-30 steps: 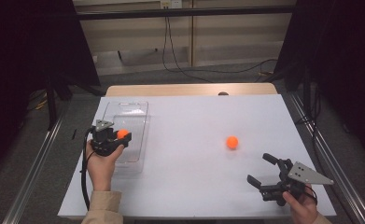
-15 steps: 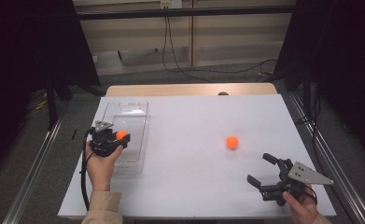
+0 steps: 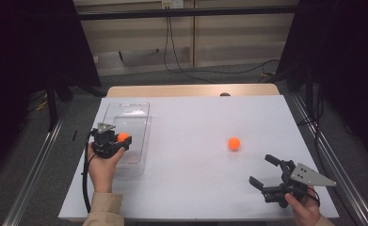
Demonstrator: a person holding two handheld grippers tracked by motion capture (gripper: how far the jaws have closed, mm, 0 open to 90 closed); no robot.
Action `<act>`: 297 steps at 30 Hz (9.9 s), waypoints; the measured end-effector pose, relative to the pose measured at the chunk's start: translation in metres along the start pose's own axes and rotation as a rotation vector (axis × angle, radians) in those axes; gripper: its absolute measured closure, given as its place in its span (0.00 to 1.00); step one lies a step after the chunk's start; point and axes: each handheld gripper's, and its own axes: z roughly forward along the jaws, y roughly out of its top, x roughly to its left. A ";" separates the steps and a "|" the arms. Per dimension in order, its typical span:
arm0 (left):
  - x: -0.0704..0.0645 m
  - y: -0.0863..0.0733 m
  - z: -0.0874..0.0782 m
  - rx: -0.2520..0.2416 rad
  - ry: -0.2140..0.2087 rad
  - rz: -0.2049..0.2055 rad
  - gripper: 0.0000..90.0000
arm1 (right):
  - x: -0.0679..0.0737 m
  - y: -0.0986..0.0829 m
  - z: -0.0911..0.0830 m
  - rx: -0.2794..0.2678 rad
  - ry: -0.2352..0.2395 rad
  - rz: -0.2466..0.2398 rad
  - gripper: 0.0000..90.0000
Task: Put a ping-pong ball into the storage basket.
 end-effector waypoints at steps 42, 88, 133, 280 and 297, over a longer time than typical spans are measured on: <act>-0.014 0.007 -0.012 -0.047 -0.057 0.013 0.31 | 0.000 0.000 0.000 -0.002 -0.001 -0.008 0.02; -0.069 0.024 -0.011 -0.057 -0.238 0.099 0.13 | 0.001 0.000 0.001 0.000 0.000 -0.007 0.02; -0.112 0.022 0.009 -0.040 -0.328 0.172 0.11 | 0.001 0.000 0.001 0.006 -0.003 -0.015 0.02; -0.229 0.008 0.086 -0.027 -0.527 0.369 0.09 | -0.003 -0.001 0.000 0.022 0.001 -0.020 0.02; -0.230 0.011 0.092 -0.041 -0.528 0.352 0.09 | -0.003 -0.001 0.000 0.023 -0.001 -0.024 0.02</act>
